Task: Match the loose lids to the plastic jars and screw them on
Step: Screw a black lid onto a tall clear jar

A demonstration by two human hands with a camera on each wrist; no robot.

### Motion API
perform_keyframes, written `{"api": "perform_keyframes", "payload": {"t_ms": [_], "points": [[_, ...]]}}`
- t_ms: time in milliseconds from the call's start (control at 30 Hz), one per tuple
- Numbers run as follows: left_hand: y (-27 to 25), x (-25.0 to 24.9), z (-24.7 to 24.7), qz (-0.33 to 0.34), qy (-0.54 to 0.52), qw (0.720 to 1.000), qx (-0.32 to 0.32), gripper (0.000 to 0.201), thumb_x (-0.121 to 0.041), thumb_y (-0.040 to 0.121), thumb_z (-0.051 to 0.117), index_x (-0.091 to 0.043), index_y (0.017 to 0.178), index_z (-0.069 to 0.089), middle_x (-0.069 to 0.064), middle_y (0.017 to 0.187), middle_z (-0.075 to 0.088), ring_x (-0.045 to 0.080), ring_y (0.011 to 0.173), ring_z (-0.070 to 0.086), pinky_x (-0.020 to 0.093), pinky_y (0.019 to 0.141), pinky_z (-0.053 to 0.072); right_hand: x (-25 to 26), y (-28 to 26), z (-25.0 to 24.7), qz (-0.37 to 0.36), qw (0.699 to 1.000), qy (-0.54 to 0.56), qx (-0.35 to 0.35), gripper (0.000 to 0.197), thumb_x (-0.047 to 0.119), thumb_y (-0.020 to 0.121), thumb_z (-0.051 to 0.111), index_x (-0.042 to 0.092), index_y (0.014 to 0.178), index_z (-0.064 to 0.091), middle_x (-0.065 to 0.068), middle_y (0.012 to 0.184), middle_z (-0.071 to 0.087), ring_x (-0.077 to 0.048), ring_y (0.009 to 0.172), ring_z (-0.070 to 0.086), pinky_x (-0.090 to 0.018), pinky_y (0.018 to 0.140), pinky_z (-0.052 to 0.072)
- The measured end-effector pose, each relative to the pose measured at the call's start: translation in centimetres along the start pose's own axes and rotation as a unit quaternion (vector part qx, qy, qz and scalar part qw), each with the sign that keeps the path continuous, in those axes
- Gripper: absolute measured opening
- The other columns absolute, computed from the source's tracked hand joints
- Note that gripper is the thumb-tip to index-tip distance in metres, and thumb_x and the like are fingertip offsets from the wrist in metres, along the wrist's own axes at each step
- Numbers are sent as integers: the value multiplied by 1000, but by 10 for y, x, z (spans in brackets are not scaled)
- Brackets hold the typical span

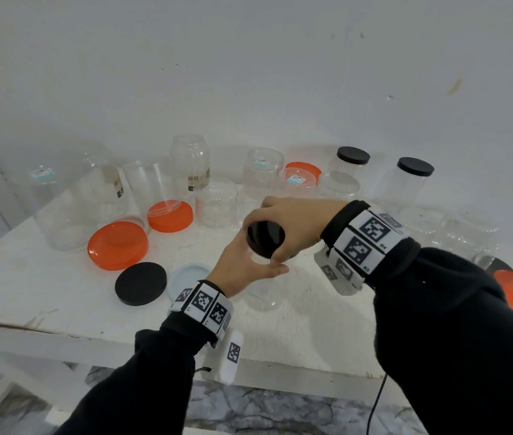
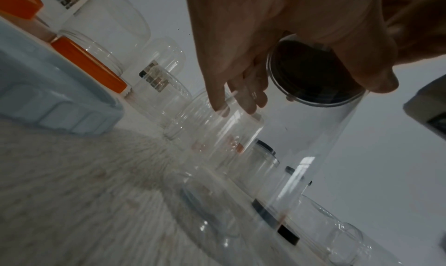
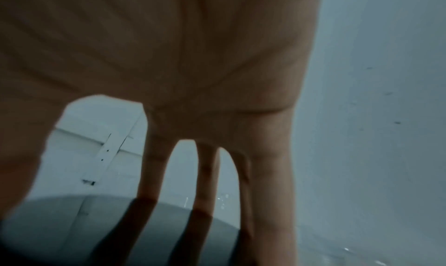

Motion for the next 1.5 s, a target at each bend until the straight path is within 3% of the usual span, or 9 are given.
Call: {"api": "perform_keyframes", "payload": {"t_ms": [400, 467, 600, 800, 1000, 1133, 1267, 1400, 1500], "points": [[-5, 1, 2, 0, -15, 1000, -24, 85, -30, 58, 87, -19, 130, 43, -7, 119, 58, 6, 109, 55, 19, 89, 43, -1, 5, -5, 59, 986, -31, -150, 64, 68, 72, 59, 17, 112, 60, 5, 75, 49, -18, 81, 56, -27, 67, 45], [-3, 0, 2, -6, -16, 1000, 5, 87, -35, 54, 86, -22, 129, 44, -10, 117, 59, 5, 109, 55, 21, 89, 44, -3, 2, -5, 62, 987, -39, -140, 68, 71, 73, 55, 20, 117, 58, 4, 80, 50, -18, 85, 56, -29, 71, 46], [0, -5, -2, -4, -15, 998, 55, 86, -41, 50, 82, -26, 126, 46, -12, 116, 61, -1, 106, 56, 19, 87, 45, -5, -2, 0, 34, 998, -30, -51, 73, 68, 75, 56, 34, 137, 39, 2, 118, 47, -19, 107, 50, -36, 90, 46], [-5, -2, 1, 1, -37, 999, 16, 81, -36, 51, 83, -24, 124, 48, -12, 113, 62, -2, 104, 57, 17, 84, 45, -2, -3, -1, 18, 993, 7, -115, 65, 59, 72, 66, 33, 129, 50, 5, 96, 45, -15, 91, 48, -28, 79, 45], [-6, 1, 4, 4, -42, 999, 13, 88, -46, 47, 81, -25, 126, 46, -11, 116, 61, 1, 107, 56, 20, 87, 45, -6, -3, 2, 33, 993, 17, -109, 65, 59, 73, 65, 35, 131, 47, 5, 101, 42, -19, 95, 52, -30, 80, 47], [-1, 4, 10, -5, -25, 996, 83, 95, -48, 51, 82, -26, 132, 37, -10, 127, 54, 5, 117, 51, 29, 98, 43, -14, -6, 8, 43, 995, 34, -88, 67, 56, 75, 65, 36, 134, 43, 6, 106, 39, -19, 99, 50, -30, 80, 45], [-3, 4, 17, -27, 50, 982, 178, 86, -38, 62, 84, -30, 133, 35, -16, 133, 44, -2, 122, 42, 25, 106, 35, -40, -19, 14, 68, 993, 46, -83, 67, 49, 76, 68, 36, 135, 41, 6, 112, 38, -19, 103, 49, -31, 81, 45], [5, -14, 12, 0, 53, 992, 117, 59, -14, 71, 79, -27, 120, 49, -10, 118, 58, 1, 103, 56, 24, 87, 51, -81, -42, 25, 111, 988, 68, -88, 67, 41, 76, 69, 37, 136, 37, 5, 124, 37, -19, 107, 46, -30, 76, 46], [23, -42, 10, 64, 28, 996, 48, 42, -8, 75, 75, -24, 109, 57, -7, 104, 65, 4, 91, 60, 20, 73, 51, -111, -55, 32, 144, 983, 59, -101, 71, 39, 74, 71, 38, 135, 36, 6, 128, 37, -19, 111, 43, -35, 83, 48]]}}
Point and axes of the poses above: each hand's wrist, its own y-axis towards the middle knuckle, its own z-axis out of the palm, x = y × z, the point moved 6 cm from there along y, towards the middle knuckle
